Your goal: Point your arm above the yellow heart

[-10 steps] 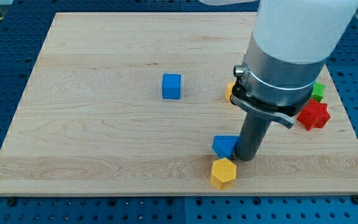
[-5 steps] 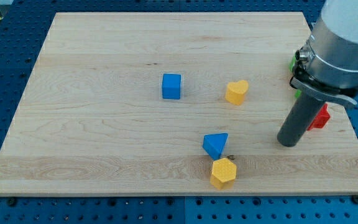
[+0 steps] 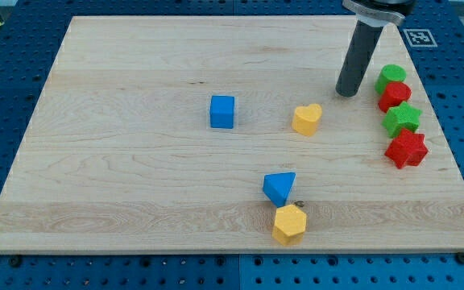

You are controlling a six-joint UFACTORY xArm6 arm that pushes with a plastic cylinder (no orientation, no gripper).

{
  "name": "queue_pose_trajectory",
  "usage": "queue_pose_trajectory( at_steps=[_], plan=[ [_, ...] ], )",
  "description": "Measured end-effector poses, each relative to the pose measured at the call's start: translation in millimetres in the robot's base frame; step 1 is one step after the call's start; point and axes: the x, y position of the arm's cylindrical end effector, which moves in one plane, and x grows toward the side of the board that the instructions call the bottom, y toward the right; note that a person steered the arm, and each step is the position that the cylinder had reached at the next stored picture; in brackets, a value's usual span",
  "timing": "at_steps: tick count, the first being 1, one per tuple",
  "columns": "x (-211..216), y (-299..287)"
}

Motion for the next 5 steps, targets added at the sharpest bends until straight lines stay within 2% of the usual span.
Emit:
queue_pose_trajectory(
  at_steps=[5],
  plan=[
    [32.9, -127.0]
  ],
)
